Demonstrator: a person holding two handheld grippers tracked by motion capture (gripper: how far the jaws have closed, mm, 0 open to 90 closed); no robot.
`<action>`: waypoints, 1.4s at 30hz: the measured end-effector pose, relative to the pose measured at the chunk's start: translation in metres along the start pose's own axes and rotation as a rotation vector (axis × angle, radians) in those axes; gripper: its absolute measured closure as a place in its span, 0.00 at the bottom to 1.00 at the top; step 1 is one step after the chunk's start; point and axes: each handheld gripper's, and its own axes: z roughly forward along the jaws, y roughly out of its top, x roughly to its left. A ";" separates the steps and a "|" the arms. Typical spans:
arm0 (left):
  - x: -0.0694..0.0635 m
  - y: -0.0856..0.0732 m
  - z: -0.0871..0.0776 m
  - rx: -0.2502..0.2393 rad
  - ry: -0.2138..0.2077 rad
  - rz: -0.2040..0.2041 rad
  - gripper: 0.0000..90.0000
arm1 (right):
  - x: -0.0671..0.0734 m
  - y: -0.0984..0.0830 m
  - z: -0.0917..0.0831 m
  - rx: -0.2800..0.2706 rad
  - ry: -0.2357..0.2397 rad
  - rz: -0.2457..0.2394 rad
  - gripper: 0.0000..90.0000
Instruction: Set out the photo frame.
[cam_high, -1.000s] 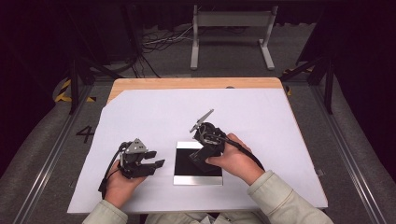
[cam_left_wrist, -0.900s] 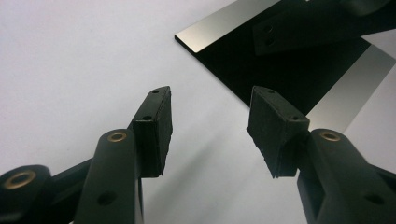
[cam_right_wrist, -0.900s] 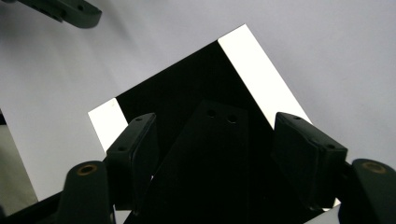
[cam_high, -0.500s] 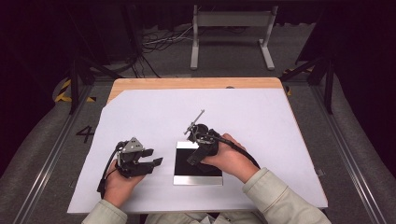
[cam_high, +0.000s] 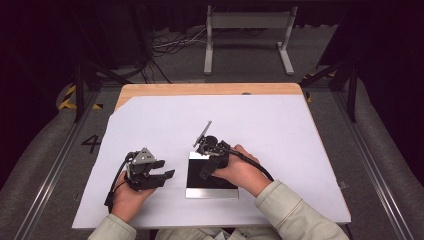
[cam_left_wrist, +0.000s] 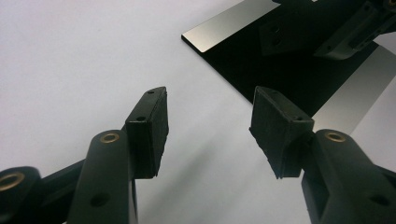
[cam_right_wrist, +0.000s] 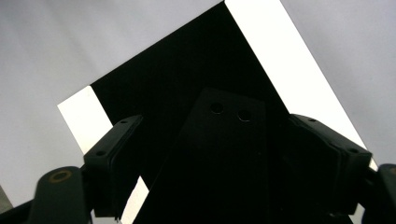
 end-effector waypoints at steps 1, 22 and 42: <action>0.000 0.000 0.000 0.004 -0.005 0.002 0.52 | 0.000 0.000 0.001 0.003 0.000 -0.005 0.24; -0.001 -0.001 0.003 0.019 0.000 0.003 0.52 | -0.002 0.004 0.015 0.086 -0.035 -0.001 0.27; -0.001 -0.001 0.003 0.018 -0.003 0.003 0.52 | 0.007 0.006 0.017 0.101 -0.076 0.004 0.42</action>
